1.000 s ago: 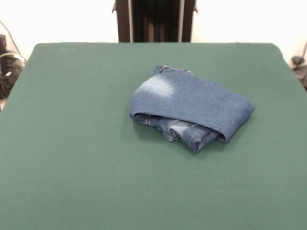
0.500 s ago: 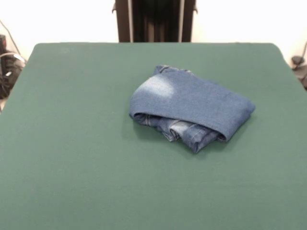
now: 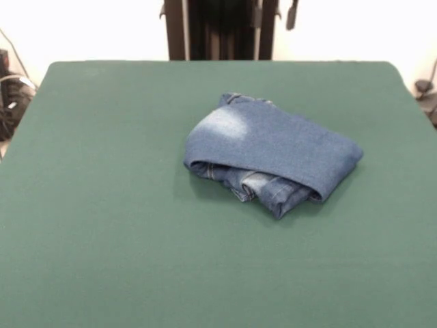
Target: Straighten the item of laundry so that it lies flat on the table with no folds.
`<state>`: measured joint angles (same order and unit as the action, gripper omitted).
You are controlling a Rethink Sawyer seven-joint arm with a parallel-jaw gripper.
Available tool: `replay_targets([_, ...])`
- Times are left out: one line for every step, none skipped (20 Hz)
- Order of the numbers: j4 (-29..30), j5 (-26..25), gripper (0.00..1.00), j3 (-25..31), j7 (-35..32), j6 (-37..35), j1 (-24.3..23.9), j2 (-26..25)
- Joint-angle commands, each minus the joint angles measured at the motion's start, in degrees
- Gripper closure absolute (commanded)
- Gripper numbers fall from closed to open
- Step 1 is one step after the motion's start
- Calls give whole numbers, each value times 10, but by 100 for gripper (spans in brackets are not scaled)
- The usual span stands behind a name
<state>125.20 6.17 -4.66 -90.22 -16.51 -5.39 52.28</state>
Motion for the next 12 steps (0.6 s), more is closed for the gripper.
replay_targets([49, 11, 0, 48, -123, 54, -8, -61])
replay_targets([50, 10, 0, 50, -124, 60, -10, -65])
replay_targets([50, 9, 0, 52, -123, 63, -12, -67])
replay_targets([52, 11, 0, 56, -124, 65, -14, -69])
replay_targets([48, 12, 0, 55, -124, 61, -11, -68])
replay_targets([45, 14, 0, 54, -124, 57, -8, -67])
replay_targets([43, 14, 0, 55, -125, 61, -6, -73])
replay_targets([42, 14, 0, 55, -126, 65, -4, -78])
replay_targets([39, 13, 0, 55, -127, 70, -3, -84])
replay_targets([33, 14, 0, 53, -130, 80, -1, -99])
replay_targets([28, 14, 0, 49, -132, 83, 2, -106])
replay_targets([25, 14, 0, 52, -133, 93, 0, -119])
